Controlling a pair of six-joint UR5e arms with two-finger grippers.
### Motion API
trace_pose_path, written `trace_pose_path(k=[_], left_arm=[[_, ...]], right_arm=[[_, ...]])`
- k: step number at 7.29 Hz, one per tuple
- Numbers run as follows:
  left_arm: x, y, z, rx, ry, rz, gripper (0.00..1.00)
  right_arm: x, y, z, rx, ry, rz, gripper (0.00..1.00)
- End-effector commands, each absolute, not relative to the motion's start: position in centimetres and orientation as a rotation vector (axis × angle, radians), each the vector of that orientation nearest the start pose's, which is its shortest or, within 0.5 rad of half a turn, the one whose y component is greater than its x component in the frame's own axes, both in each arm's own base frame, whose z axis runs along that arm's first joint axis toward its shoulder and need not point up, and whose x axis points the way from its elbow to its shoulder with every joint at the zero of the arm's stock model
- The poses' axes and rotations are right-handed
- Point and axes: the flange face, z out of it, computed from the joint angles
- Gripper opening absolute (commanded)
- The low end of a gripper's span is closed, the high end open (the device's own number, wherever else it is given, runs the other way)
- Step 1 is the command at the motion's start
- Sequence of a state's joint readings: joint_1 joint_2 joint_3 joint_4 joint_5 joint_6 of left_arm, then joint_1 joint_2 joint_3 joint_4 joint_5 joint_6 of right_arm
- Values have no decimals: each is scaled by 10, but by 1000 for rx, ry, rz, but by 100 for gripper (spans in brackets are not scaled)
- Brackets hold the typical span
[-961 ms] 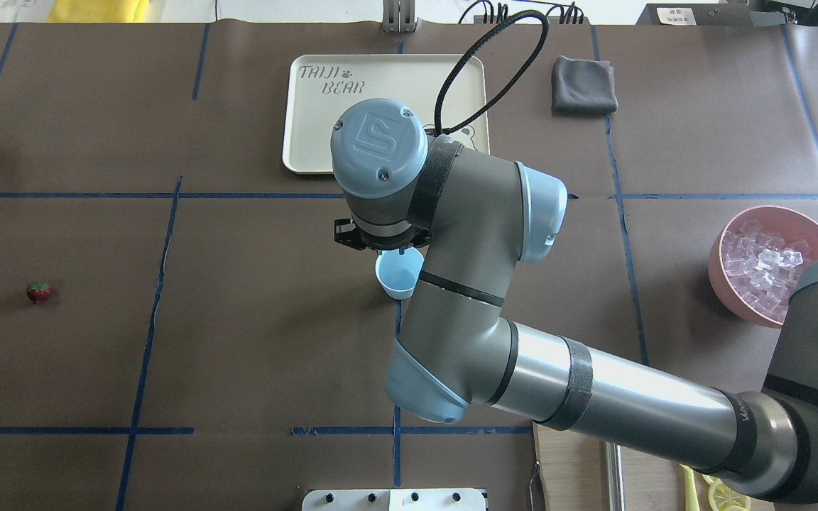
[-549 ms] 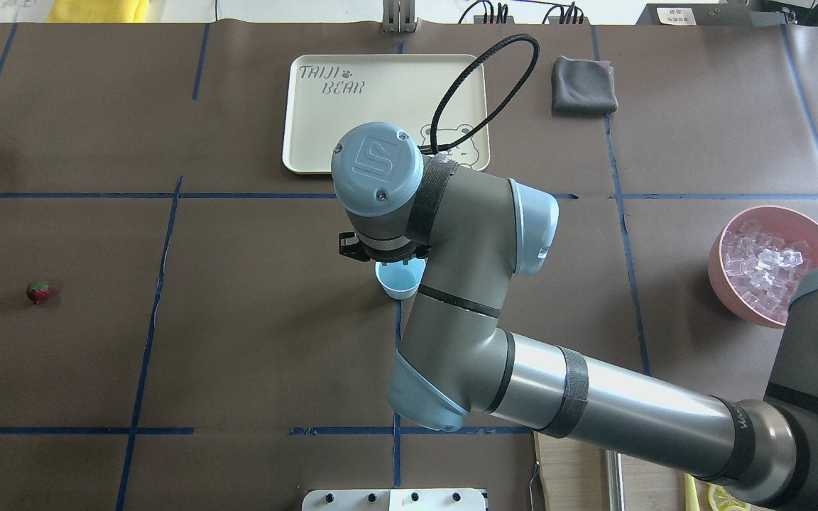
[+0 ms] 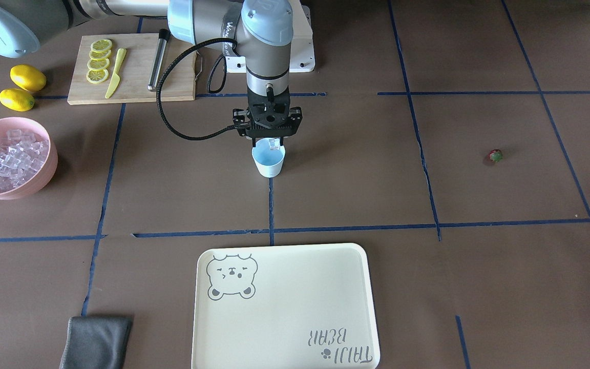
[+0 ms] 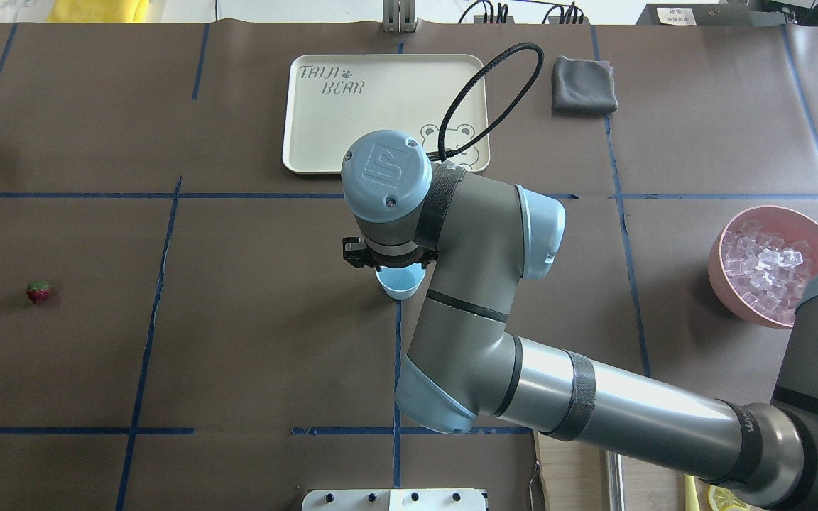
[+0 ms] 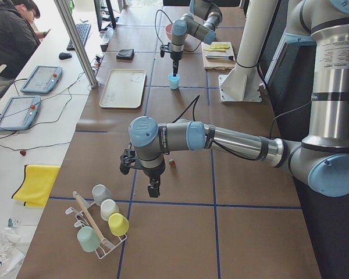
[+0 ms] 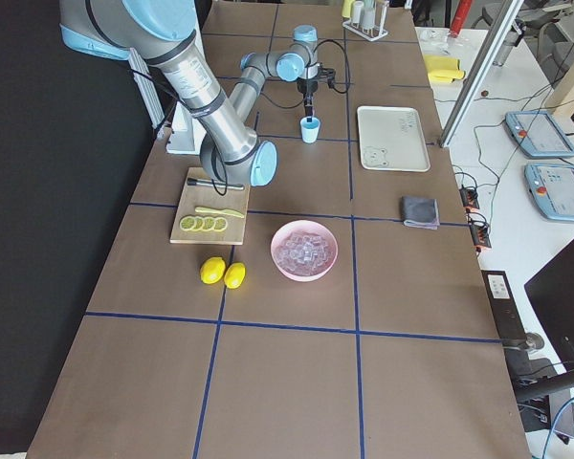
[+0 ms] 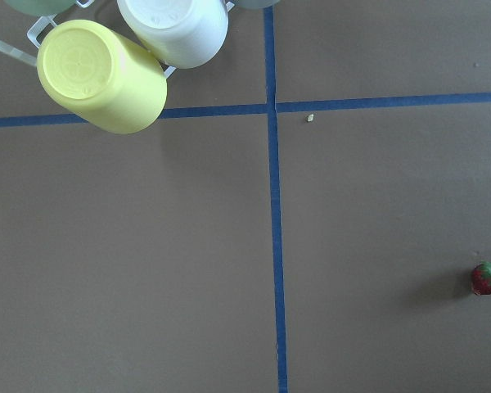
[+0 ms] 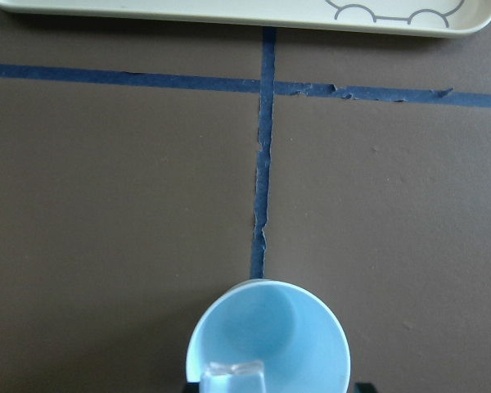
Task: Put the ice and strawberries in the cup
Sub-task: 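Open the right gripper to drop the ice cube into the cup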
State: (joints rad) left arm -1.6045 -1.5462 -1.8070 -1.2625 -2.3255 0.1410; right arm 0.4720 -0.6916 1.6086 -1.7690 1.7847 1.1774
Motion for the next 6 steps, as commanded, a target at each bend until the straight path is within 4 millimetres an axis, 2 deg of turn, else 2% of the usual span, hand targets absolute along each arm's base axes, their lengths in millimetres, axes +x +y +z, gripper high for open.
trace_pose_path(k=[1, 4, 5, 6], left_arm=[[-81, -463, 587, -26, 759, 66, 100], [-81, -463, 584, -20, 759, 68, 100], [-81, -463, 583, -16, 759, 70, 100], [-81, -463, 583, -16, 759, 70, 100]], right_arm=[[-575, -420, 128, 116, -739, -3, 100], [-566, -420, 124, 123, -752, -4, 100], [-548, -435, 120, 121, -767, 14, 100], [-518, -450, 122, 105, -786, 2, 100]])
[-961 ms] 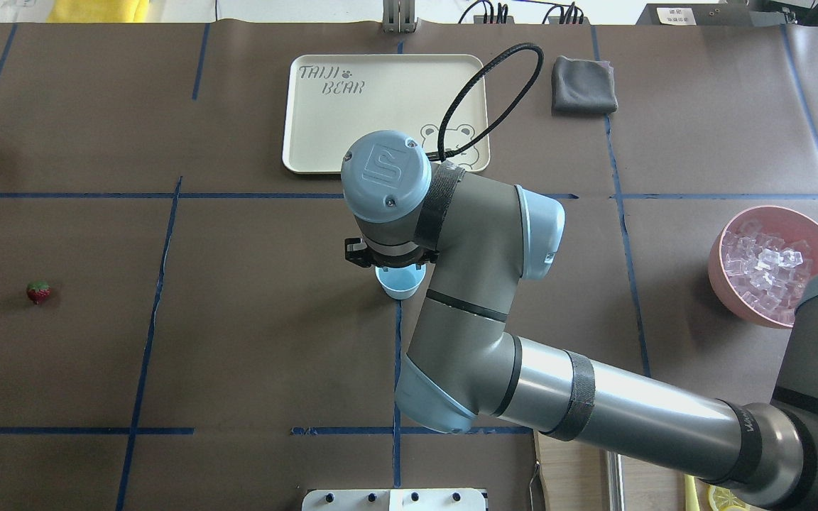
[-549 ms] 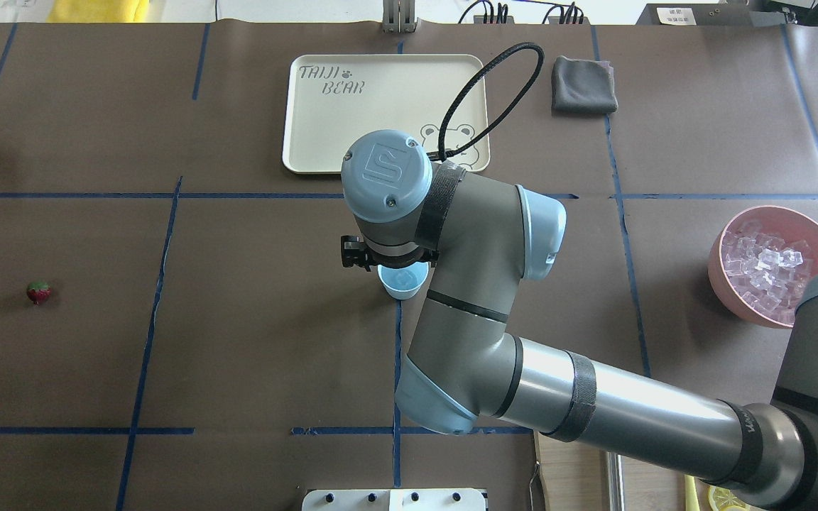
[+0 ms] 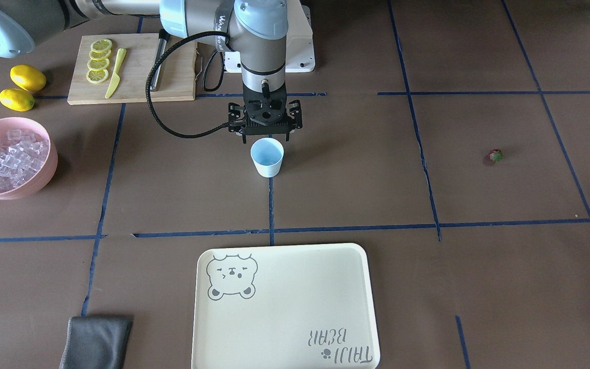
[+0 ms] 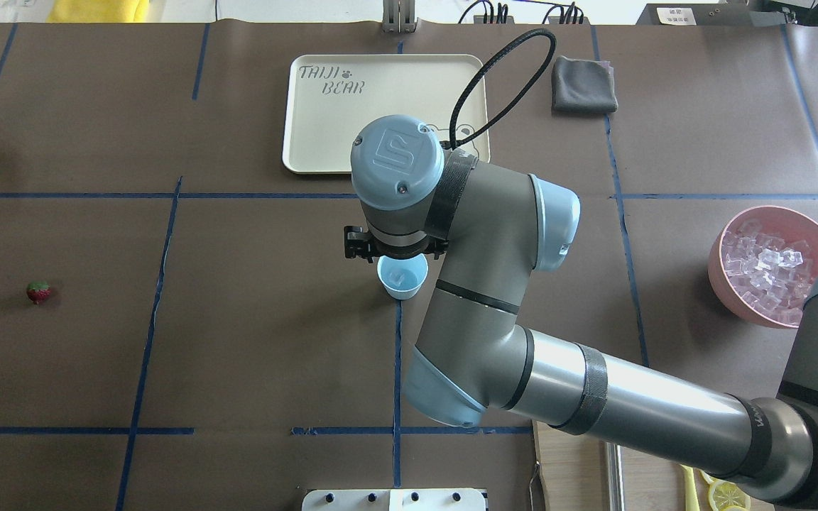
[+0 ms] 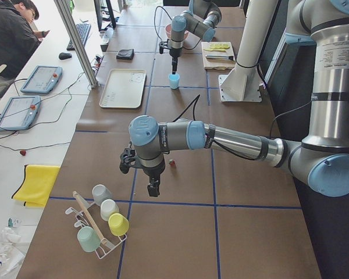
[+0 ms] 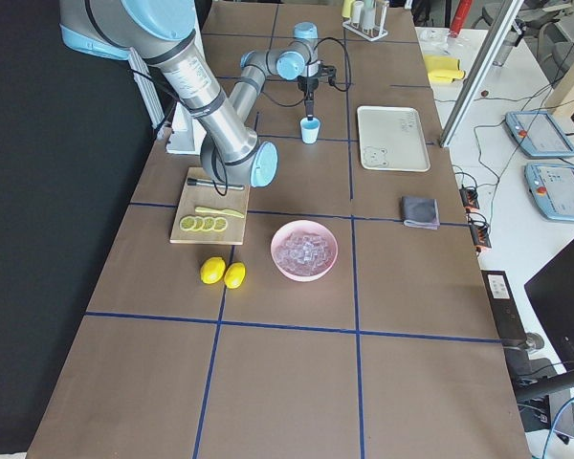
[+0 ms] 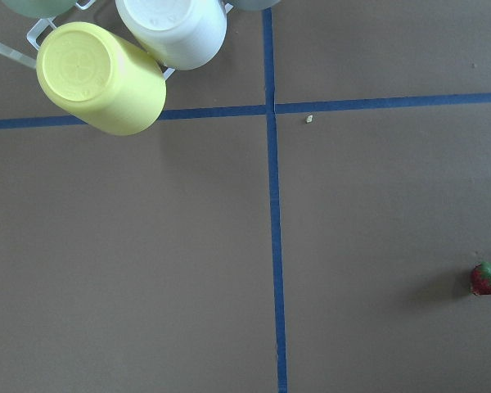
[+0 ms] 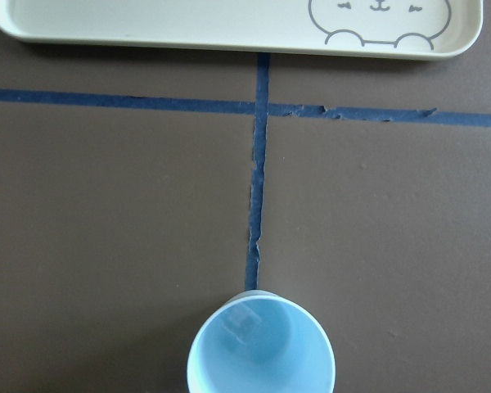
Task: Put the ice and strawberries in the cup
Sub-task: 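Move the right gripper back over the pink bowl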
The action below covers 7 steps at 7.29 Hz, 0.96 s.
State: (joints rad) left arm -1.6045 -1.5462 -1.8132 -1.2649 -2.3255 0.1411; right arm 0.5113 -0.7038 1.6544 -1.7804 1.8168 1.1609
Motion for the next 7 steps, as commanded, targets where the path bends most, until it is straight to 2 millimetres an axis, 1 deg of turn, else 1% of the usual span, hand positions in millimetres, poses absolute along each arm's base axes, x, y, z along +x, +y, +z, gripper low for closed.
trace_pose_path(k=[1, 3, 4, 5, 7], left_arm=[[-81, -463, 583, -16, 759, 70, 100], [-81, -463, 583, -14, 759, 70, 100], [-81, -463, 583, -14, 759, 70, 100], [-81, -463, 583, -14, 759, 70, 100], [-81, -463, 581, -11, 758, 71, 100]], right_arm=[[-478, -457, 134, 126, -789, -32, 100], [-378, -466, 175, 163, -778, -124, 100], [-339, -468, 201, 195, -761, -172, 100], [-310, -470, 233, 214, -730, -234, 100], [-258, -475, 281, 206, -709, -304, 100]])
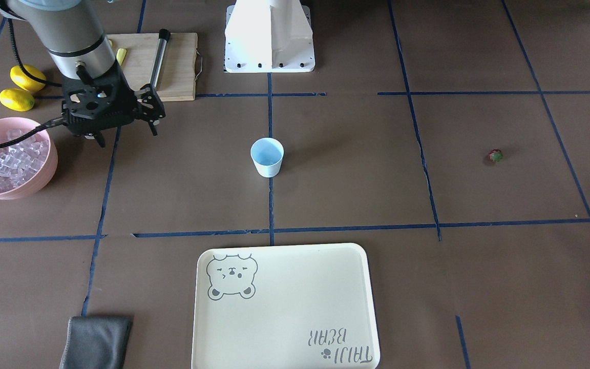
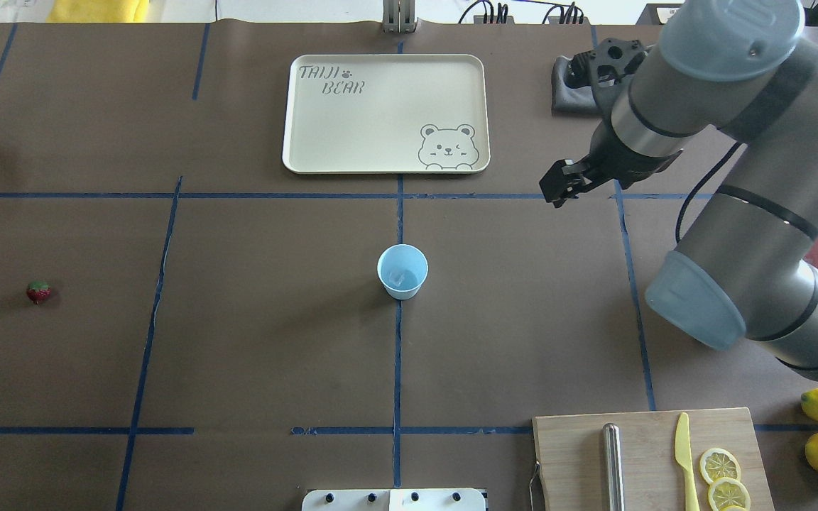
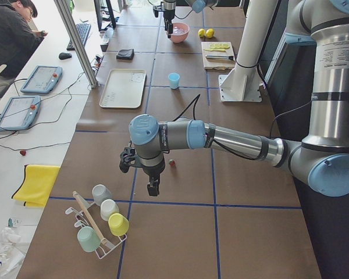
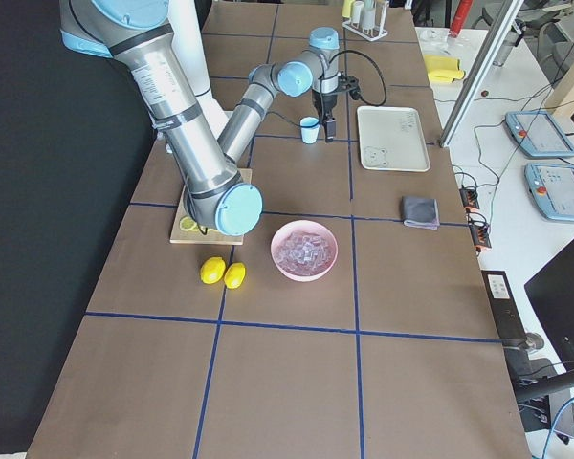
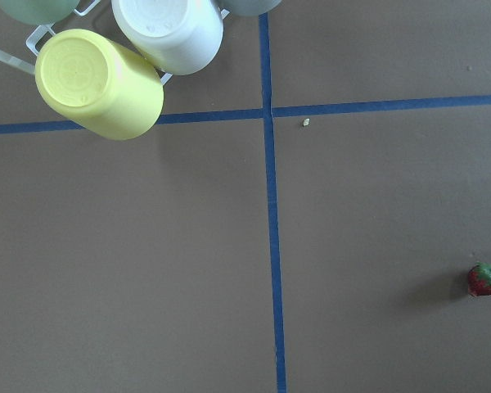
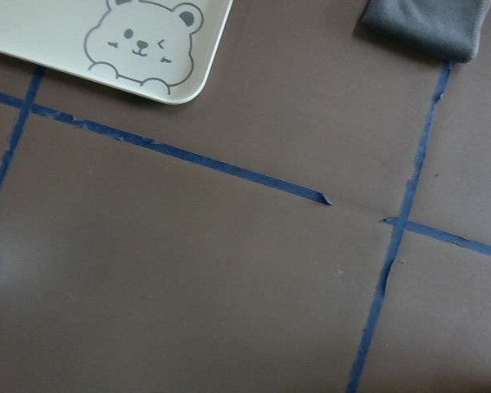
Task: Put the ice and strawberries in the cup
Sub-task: 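Move the right gripper back over the pink bowl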
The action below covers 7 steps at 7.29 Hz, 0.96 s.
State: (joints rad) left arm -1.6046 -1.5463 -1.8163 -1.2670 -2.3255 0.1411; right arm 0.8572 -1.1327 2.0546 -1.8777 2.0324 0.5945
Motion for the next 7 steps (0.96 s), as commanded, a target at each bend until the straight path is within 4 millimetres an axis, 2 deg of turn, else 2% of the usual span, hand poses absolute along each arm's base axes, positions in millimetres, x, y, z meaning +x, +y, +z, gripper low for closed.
trace_pose_path(k=[1, 2, 3, 5, 7], left_arm=[[-81, -463, 578, -4, 758, 74, 100], [-81, -463, 575, 2, 757, 77, 100], [-81, -463, 572, 6, 757, 78, 100], [-81, -463, 572, 5, 757, 78, 100], [-80, -462, 573, -1, 757, 76, 100]], right_arm=[[-225, -470, 310, 200, -693, -346, 100], [-193, -467, 343, 204, -706, -373, 100], [-169, -454, 386, 227, -729, -402, 100], [-147, -428, 441, 246, -724, -485, 100], [-138, -419, 464, 264, -695, -616, 100]])
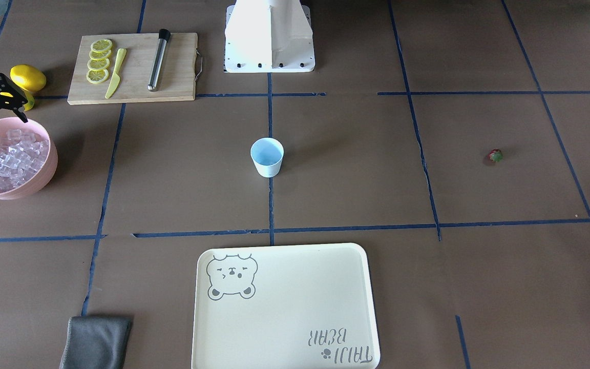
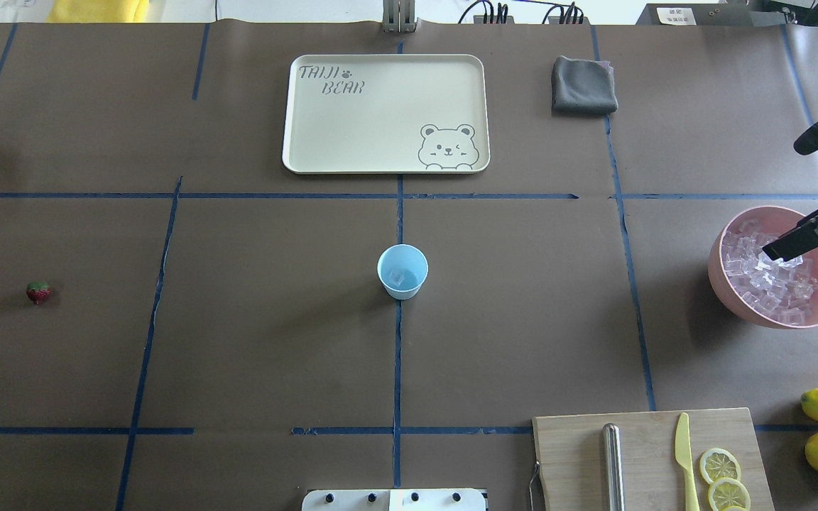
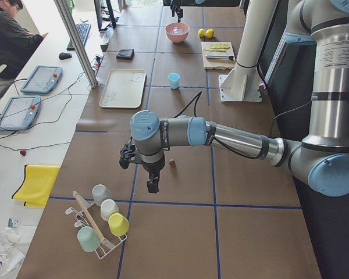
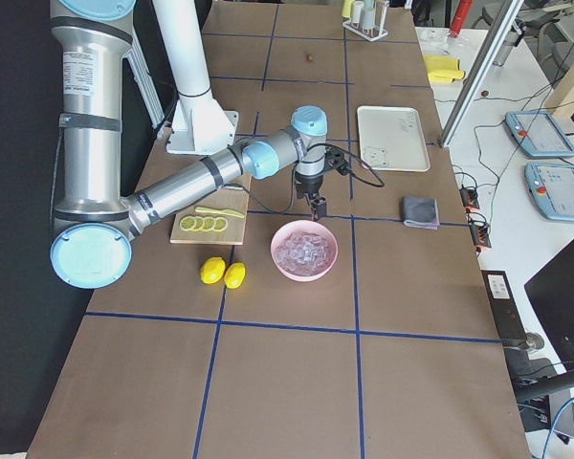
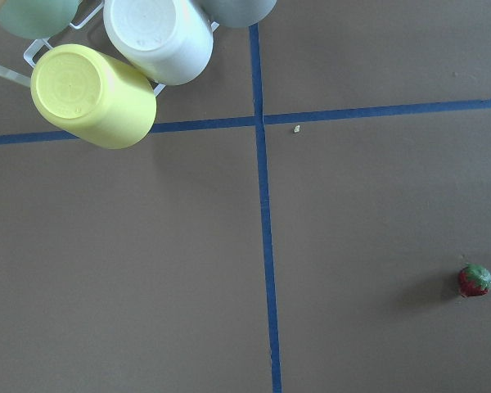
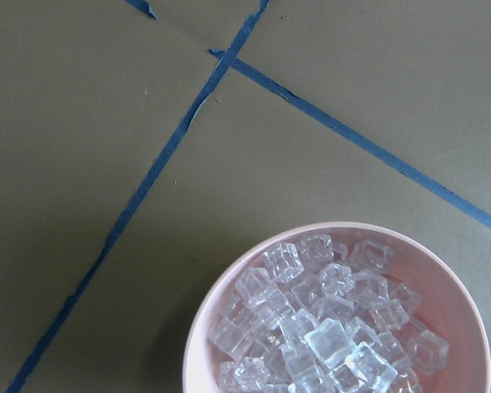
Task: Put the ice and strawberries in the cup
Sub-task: 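Lower the right gripper into the bowl and grasp another ice cube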
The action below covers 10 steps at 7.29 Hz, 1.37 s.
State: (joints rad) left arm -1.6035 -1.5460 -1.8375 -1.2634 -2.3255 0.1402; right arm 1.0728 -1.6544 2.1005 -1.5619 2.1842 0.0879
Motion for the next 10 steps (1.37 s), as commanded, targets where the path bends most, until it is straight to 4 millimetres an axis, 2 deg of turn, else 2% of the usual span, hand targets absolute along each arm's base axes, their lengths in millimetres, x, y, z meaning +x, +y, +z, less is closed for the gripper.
trace_pose_path(k=[1, 2, 4, 6, 7, 8, 10], left_arm=[[-80, -462, 574, -2, 758, 76, 100], [-80, -462, 574, -2, 758, 77, 100], [-80, -462, 575, -4, 758, 75, 100], [-80, -462, 575, -4, 758, 75, 100], [-80, -462, 575, -4, 758, 75, 100], [-80, -462, 575, -3, 758, 76, 100], [-79, -462, 574, -2, 758, 78, 100]], right_arm=[[-134, -421, 477, 280, -677, -702, 100], [-135, -425, 494, 279, -662, -776, 100], [-135, -431, 503, 306, -647, -882, 100], [-138, -436, 511, 311, -644, -900, 99], [-141, -442, 532, 328, -647, -897, 99], [-143, -445, 544, 335, -649, -893, 98], [-145, -447, 554, 313, -649, -884, 95]])
